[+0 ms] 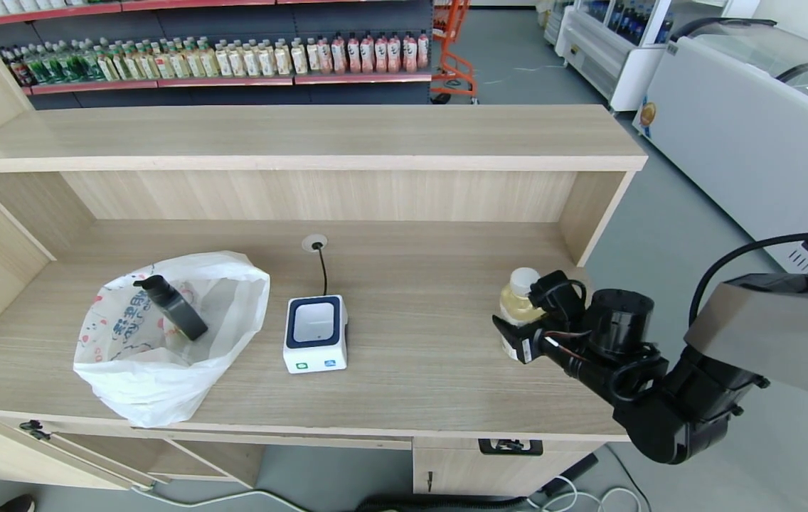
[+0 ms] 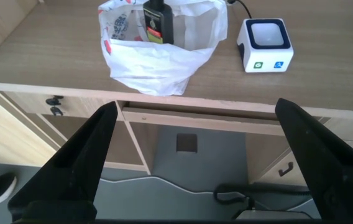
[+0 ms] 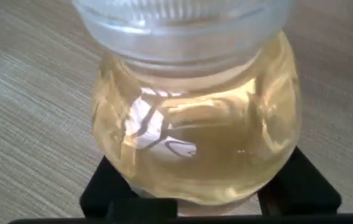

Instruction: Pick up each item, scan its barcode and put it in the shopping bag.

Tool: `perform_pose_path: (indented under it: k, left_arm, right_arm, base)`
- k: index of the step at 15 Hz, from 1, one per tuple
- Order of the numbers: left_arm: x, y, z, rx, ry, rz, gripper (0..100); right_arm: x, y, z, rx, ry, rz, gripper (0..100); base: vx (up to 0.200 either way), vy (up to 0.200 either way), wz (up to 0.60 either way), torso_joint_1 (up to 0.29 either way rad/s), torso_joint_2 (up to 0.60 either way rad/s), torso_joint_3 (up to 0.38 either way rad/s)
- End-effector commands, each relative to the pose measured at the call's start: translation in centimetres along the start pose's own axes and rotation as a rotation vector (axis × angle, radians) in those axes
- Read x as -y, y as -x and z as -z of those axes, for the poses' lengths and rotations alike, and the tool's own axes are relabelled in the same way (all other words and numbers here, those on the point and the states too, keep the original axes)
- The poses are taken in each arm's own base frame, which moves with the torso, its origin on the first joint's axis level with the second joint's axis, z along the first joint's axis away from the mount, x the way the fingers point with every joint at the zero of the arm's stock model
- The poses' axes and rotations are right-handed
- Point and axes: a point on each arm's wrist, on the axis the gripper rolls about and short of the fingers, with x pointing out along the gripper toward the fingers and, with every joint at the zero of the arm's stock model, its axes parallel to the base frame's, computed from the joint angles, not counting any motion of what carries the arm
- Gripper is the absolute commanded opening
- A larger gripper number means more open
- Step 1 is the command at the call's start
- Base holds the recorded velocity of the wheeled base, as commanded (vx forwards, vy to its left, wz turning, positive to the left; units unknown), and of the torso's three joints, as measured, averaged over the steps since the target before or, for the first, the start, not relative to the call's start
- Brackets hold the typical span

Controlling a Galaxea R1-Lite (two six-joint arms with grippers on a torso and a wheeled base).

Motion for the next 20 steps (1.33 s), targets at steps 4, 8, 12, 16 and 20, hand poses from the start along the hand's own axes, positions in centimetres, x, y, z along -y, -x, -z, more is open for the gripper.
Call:
perform_pose_path:
  k: [4,8,12,16,20]
  left_arm:
    - [0.0,0.0,0.0,0.001,0.0,0.0,100]
    - [0.0,0.0,0.0,0.001,0.0,0.0,100]
    - [0.0,0.0,0.0,0.001,0.0,0.0,100]
    - [0.0,0.0,0.0,0.001,0.0,0.0,100]
    - [0.0,0.0,0.0,0.001,0.0,-0.001,100]
  right_arm:
    - [0.0,0.6,0.1,-0.002,0.04,0.0,0]
    - [0.5,1.8,-3.3,0.083,-0.06,-0.058,0]
    - [-0.2,6.4,-8.3,0.118,-0.292,-0.309,0]
    - [-3.7,9.1,-8.8,0.099,-0.365,-0.44,0]
    - [-5.0,10.7,-10.7,0.095,-0.403,-0.512,0]
  base:
    - [0.0,0.0,0.0,0.0,0.0,0.0]
    - [0.0,0.0,0.0,0.0,0.0,0.0]
    - [0.0,0.0,0.0,0.0,0.0,0.0]
    - [0.0,0.0,0.0,0.0,0.0,0.0]
    - [0.0,0.0,0.0,0.0,0.0,0.0]
